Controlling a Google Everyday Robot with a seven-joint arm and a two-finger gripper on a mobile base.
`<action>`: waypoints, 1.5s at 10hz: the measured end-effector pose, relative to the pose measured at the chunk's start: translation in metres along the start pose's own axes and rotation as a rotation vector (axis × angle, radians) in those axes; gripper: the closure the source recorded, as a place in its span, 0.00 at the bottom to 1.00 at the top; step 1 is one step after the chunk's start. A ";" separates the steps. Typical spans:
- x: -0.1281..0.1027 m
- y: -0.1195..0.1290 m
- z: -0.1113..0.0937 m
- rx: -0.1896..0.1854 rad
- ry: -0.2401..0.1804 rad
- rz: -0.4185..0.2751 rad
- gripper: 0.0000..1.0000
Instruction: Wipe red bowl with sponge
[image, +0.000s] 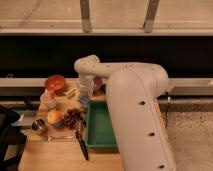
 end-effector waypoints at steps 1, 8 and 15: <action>-0.004 -0.003 -0.015 -0.007 -0.030 0.005 1.00; -0.105 0.013 -0.097 -0.113 -0.277 -0.085 1.00; -0.171 0.068 -0.103 -0.242 -0.355 -0.189 1.00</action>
